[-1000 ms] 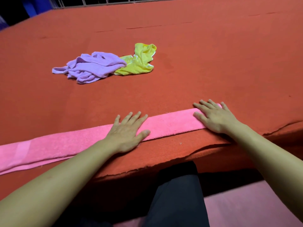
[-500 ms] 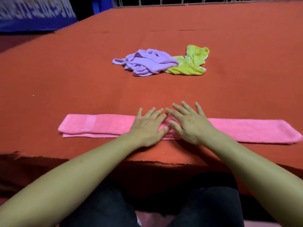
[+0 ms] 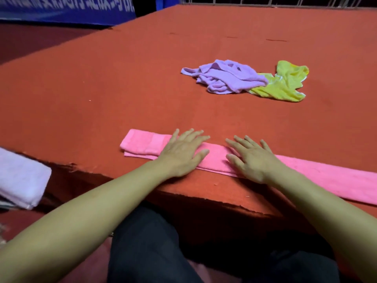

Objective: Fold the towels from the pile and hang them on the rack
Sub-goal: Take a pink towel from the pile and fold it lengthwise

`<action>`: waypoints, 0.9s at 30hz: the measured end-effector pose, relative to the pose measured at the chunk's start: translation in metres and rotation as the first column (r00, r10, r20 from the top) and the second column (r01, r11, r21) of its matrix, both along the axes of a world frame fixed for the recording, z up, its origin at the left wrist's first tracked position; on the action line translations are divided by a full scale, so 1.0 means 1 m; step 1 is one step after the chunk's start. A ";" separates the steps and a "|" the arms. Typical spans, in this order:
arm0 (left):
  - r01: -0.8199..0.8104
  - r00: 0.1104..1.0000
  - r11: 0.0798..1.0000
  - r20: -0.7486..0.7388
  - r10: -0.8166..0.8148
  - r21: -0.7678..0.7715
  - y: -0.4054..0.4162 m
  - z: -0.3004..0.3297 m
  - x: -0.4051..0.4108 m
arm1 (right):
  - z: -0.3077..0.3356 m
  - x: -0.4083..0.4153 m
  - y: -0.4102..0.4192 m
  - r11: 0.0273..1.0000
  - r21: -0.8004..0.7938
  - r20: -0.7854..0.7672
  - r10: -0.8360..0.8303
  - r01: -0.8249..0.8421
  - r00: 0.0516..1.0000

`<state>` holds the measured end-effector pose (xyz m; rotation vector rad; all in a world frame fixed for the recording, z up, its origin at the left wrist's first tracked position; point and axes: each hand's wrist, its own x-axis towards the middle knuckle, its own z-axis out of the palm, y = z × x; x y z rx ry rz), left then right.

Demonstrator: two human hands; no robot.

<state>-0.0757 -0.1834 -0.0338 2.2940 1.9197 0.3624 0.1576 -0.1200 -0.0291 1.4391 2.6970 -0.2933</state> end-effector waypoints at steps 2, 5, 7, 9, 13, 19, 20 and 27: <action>-0.060 0.997 0.995 0.044 0.057 0.085 -0.009 0.000 -0.033 | 0.003 -0.023 -0.004 0.998 0.045 -0.081 0.040 -0.036 0.996; -0.143 0.990 0.989 0.007 0.143 0.046 -0.030 -0.003 -0.084 | 0.006 -0.071 -0.014 0.987 0.079 -0.167 0.152 -0.141 0.974; -0.207 0.976 0.978 -0.063 0.207 0.005 -0.043 -0.006 -0.113 | 0.004 -0.104 -0.017 0.977 0.082 -0.215 0.209 -0.196 0.954; -0.293 0.954 0.956 -0.074 0.290 -0.033 -0.051 -0.010 -0.136 | 0.005 -0.133 -0.018 0.971 0.082 -0.255 0.236 -0.222 0.938; -0.383 0.922 0.923 0.040 0.384 -0.042 -0.058 -0.013 -0.165 | 0.003 -0.176 -0.014 0.966 0.060 -0.320 0.259 -0.253 0.911; -0.468 0.845 0.882 0.267 0.463 -0.047 -0.062 -0.013 -0.176 | 0.007 -0.222 0.009 0.966 -0.003 -0.431 0.231 -0.257 0.872; -0.490 0.817 0.870 0.323 0.478 -0.049 -0.061 -0.012 -0.174 | 0.009 -0.231 0.012 0.965 -0.017 -0.427 0.228 -0.260 0.875; -0.607 0.750 0.795 0.325 0.576 -0.009 -0.053 -0.015 -0.158 | -0.001 -0.290 0.023 0.944 -0.037 -0.364 0.292 -0.327 0.884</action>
